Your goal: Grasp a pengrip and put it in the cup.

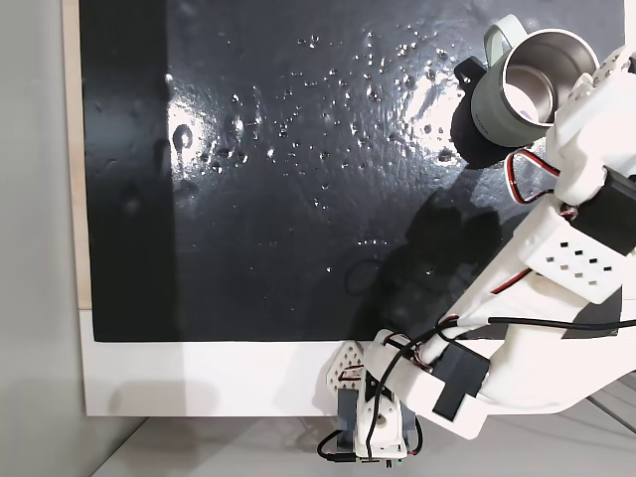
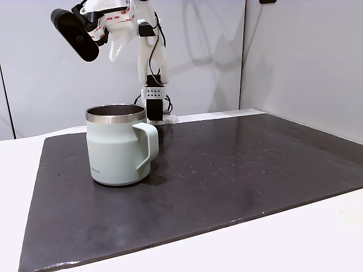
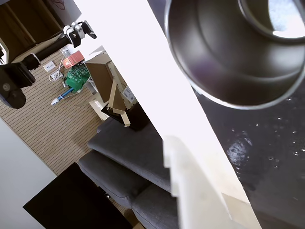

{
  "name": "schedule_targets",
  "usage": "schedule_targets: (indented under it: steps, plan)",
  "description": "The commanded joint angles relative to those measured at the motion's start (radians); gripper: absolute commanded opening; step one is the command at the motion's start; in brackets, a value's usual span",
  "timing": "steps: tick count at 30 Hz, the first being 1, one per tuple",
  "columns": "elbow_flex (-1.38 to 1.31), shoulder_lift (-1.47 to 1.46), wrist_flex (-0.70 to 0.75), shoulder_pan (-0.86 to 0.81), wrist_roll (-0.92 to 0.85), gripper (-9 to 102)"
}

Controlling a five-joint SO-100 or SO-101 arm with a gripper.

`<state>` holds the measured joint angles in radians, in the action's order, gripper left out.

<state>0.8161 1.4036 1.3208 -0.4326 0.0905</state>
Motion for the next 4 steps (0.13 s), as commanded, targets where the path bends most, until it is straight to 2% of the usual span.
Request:
schedule_targets:
  steps: [1,4]
  plan:
    - [-0.092,0.006,0.009,0.009,0.011,40]
    - [-0.092,0.006,0.009,0.009,0.011,39]
